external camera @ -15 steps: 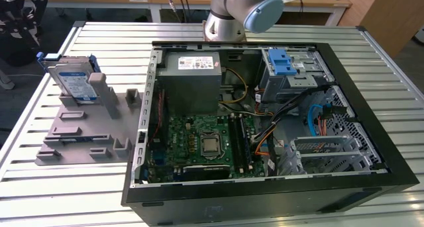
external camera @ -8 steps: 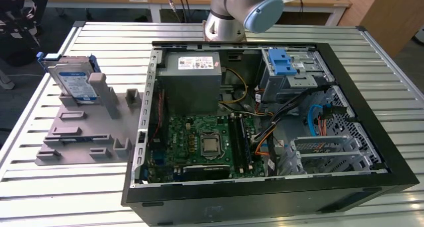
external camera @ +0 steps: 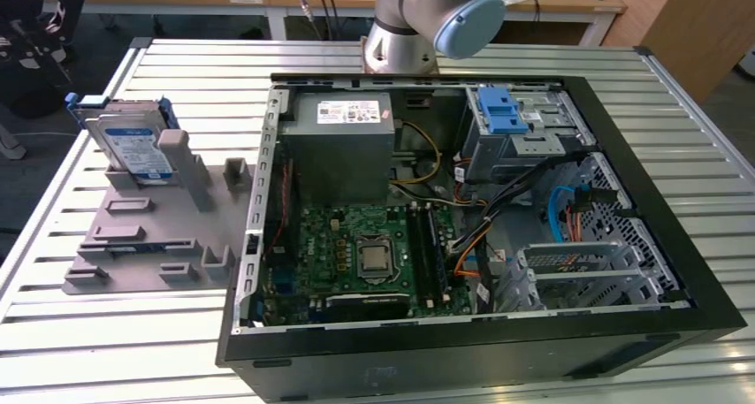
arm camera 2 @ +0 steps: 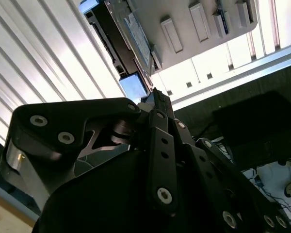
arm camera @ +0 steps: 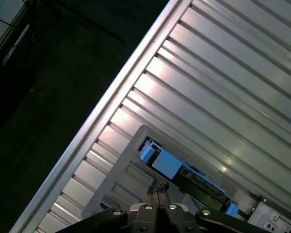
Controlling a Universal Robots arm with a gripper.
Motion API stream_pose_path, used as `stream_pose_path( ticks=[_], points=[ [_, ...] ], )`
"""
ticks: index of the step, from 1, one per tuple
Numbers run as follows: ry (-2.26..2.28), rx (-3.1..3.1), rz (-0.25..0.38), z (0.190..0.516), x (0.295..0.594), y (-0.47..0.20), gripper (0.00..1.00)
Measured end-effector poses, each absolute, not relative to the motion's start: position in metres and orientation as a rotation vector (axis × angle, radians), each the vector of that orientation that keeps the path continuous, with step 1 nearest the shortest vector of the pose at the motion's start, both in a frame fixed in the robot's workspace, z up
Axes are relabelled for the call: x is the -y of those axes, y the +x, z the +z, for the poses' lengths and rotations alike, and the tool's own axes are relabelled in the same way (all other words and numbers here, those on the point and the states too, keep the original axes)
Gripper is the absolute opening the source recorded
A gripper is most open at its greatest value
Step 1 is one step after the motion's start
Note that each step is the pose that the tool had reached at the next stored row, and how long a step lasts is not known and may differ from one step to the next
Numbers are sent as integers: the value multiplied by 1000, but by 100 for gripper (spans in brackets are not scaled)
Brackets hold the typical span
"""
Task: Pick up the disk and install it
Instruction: 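Pick up the disk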
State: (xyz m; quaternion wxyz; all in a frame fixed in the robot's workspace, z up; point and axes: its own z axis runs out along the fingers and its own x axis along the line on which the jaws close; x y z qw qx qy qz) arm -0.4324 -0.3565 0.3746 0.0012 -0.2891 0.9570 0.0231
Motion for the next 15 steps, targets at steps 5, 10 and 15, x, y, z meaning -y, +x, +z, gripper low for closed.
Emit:
stream_pose_path(
  ticks=[5, 10, 15],
  points=[
    [-971, -2985, 73, 375, 356, -432, 11],
    [-1037, -2964, 73, 375, 356, -432, 11],
    [-1098, -2943, 73, 375, 356, -432, 11]
  ],
)
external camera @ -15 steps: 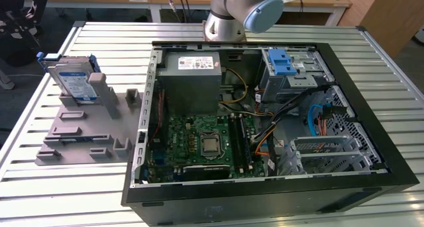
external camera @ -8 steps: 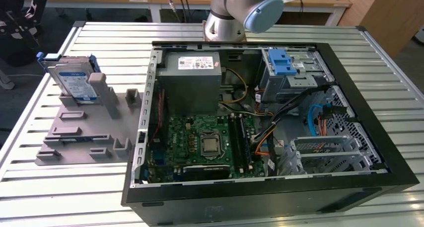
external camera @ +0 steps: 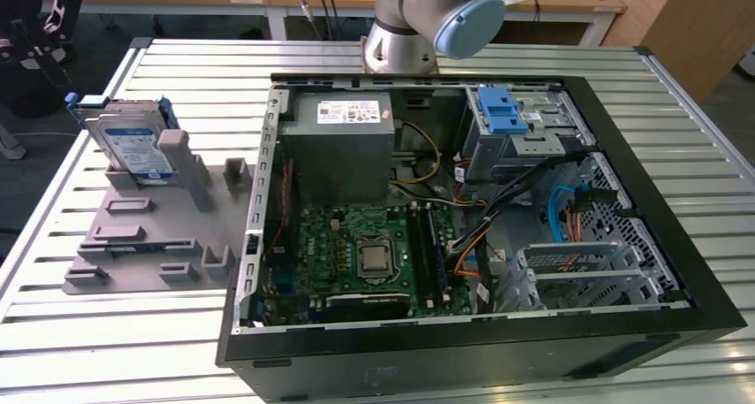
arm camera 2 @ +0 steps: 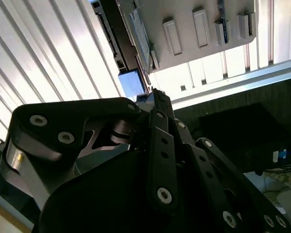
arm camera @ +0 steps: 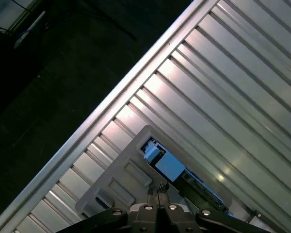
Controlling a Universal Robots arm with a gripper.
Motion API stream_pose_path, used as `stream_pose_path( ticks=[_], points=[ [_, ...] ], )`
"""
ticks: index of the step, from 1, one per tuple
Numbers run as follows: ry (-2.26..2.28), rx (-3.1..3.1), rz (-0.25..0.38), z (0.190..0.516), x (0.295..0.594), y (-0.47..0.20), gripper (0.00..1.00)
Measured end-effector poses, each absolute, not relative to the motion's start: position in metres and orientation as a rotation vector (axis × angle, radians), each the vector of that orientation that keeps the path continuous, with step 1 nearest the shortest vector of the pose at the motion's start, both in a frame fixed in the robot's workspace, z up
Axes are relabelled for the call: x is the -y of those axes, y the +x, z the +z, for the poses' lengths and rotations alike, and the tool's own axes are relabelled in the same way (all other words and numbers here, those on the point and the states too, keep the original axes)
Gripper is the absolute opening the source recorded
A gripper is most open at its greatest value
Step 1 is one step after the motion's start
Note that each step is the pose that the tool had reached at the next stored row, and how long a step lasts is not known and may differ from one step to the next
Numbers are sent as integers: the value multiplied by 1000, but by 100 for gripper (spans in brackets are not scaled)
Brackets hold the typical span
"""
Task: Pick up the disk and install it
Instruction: 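Pick up the disk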
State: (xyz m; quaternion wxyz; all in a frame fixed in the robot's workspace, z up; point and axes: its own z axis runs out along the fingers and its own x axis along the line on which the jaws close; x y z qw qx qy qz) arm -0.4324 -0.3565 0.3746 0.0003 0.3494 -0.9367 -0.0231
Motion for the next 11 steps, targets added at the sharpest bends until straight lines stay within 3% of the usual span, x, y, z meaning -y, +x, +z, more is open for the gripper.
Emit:
stream_pose_path(
  ticks=[11],
  points=[
    [1238, 2883, -72, 375, 356, -432, 11]
  ],
)
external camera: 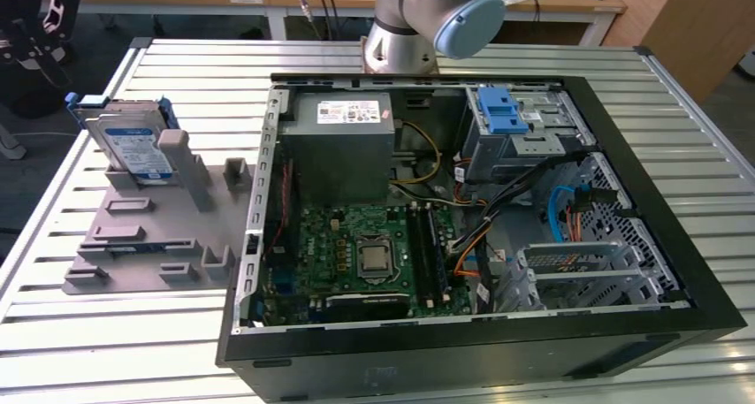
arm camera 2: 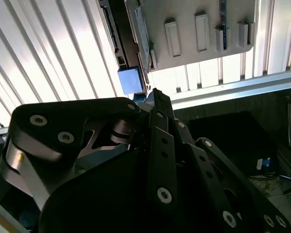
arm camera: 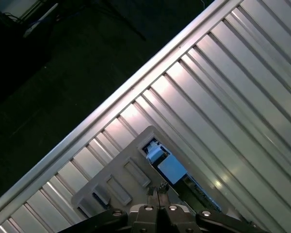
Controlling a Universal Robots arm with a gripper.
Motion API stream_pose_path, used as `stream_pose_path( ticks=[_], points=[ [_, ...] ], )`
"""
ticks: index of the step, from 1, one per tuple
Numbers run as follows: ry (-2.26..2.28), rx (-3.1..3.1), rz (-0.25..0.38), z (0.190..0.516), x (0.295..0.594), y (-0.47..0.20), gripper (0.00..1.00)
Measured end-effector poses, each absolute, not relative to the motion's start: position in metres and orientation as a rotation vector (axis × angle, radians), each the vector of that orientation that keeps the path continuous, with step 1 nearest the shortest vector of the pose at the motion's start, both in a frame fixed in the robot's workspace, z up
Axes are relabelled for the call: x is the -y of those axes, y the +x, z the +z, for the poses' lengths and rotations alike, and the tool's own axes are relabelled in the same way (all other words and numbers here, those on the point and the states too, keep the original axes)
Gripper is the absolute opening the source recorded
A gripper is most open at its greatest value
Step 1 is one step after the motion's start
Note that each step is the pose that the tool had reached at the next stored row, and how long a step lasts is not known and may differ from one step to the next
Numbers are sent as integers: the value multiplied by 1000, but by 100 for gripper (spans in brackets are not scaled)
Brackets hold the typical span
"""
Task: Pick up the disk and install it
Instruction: 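Pick up the disk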
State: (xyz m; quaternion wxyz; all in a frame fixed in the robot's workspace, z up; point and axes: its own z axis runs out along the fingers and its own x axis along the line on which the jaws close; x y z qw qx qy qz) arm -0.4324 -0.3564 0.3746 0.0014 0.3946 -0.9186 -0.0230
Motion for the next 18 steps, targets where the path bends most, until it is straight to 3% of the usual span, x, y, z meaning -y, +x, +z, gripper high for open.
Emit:
stream_pose_path(
  ticks=[18],
  points=[
    [1508, 2749, -71, 374, 356, -432, 11]
  ],
)
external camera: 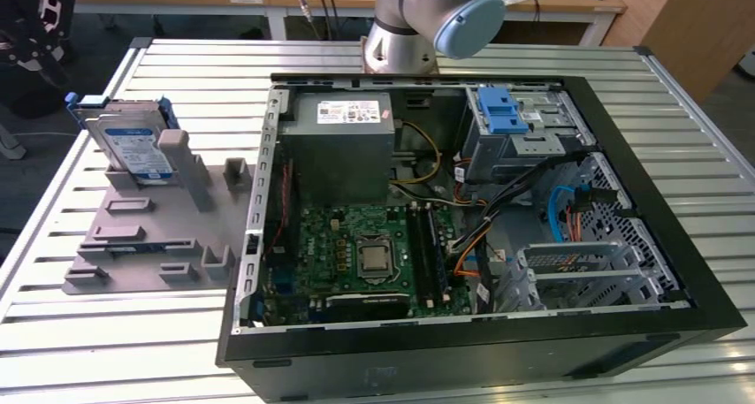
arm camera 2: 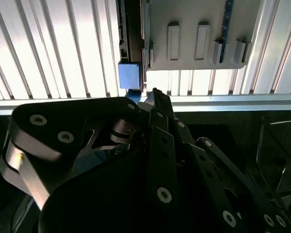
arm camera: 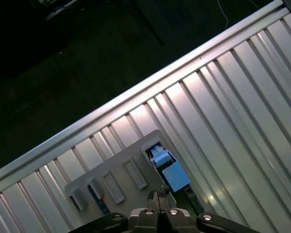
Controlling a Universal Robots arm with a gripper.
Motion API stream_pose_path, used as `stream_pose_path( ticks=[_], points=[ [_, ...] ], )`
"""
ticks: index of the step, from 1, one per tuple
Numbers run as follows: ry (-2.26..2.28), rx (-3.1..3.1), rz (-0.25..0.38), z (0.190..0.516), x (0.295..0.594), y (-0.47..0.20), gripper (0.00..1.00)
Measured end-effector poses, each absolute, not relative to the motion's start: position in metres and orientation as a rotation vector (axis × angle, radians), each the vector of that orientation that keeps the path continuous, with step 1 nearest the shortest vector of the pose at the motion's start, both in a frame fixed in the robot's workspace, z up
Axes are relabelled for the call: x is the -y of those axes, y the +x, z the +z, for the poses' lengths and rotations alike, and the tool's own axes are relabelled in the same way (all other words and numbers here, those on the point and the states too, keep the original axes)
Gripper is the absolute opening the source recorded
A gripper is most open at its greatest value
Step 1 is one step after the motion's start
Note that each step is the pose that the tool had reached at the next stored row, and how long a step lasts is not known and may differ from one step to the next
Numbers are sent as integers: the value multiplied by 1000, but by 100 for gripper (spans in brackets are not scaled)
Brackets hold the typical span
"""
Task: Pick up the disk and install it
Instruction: 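Pick up the disk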
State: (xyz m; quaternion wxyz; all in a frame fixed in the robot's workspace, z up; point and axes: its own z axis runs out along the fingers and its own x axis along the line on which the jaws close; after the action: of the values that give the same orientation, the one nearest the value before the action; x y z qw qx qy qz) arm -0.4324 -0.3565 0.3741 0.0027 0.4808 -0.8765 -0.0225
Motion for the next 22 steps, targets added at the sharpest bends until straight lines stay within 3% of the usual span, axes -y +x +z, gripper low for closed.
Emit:
stream_pose_path(
  ticks=[22],
  points=[
    [1726, 2613, -69, 374, 356, -432, 11]
  ],
)
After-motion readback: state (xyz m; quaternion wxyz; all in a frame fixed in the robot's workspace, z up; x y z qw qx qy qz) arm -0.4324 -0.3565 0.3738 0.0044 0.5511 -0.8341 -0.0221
